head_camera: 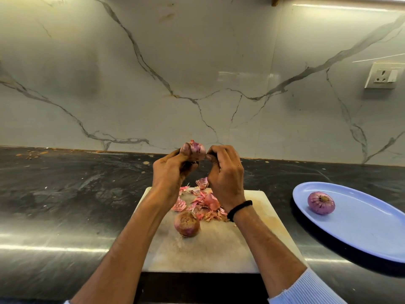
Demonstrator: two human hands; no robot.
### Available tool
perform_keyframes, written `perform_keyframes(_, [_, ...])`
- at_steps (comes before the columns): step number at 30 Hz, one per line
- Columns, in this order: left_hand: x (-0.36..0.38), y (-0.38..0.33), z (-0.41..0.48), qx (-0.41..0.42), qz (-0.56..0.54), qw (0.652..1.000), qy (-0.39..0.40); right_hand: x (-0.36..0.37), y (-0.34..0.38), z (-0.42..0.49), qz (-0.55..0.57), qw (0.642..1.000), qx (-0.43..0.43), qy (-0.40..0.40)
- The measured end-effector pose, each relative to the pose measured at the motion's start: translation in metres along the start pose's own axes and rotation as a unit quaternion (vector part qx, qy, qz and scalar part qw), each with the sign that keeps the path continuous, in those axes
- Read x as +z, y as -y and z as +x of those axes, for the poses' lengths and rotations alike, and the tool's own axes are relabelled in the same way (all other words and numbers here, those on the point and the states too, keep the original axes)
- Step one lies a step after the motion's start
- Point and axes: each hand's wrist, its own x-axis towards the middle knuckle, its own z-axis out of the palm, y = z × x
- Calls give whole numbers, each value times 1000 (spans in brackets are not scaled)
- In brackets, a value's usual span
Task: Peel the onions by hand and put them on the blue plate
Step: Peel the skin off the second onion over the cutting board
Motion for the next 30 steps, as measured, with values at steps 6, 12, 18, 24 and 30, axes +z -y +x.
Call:
perform_keyframes(6, [-5, 0, 1, -6, 8, 1000, 3, -4, 2, 3, 39, 998, 50, 12])
perform_keyframes(12, [-3, -2, -2, -1, -5, 999, 35, 3, 1, 0, 82, 992, 25, 90])
perform_keyframes(18, [-2, -3, -4, -14, -7, 999, 40, 7, -4, -2, 76, 992, 13, 101])
perform_keyframes(24, [-5, -1, -4, -15, 7, 999, 49, 5, -1, -2, 97, 990, -4, 104])
perform_keyframes(30, [-6, -2, -3, -25, 15, 998, 52, 4, -1, -2, 86, 989, -21, 117])
